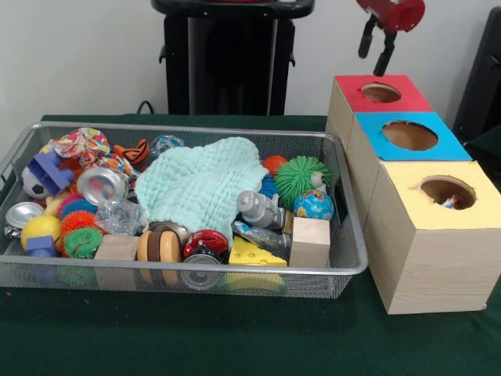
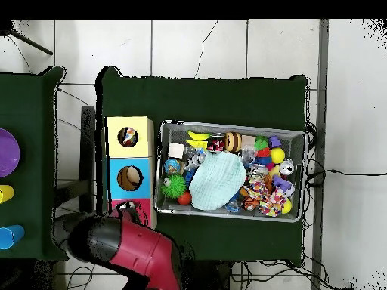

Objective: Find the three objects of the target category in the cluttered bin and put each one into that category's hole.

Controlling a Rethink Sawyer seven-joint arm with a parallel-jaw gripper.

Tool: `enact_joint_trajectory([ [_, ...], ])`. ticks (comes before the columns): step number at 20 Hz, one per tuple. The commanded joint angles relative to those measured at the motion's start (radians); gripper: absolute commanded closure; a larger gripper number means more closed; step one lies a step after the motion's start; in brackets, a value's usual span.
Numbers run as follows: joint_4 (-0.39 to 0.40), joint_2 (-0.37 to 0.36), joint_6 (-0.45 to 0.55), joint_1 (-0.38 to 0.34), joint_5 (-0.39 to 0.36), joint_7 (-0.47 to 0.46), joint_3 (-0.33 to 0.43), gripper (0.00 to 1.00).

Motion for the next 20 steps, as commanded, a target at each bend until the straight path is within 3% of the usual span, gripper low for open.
enact_joint_trajectory([
  [1, 0.034, 0.038, -0.08, -0.098, -0.082, -0.018, 0.121, 0.0],
  [7, -0.018, 0.062, -0.076, -0.137, -0.125, -0.017, 0.131, 0.0],
  [11, -0.012, 0.077, -0.12, -0.195, -0.126, -0.03, 0.187, 0.0],
  [20, -0.053, 0.107, -0.155, -0.244, -0.184, -0.021, 0.213, 0.0],
])
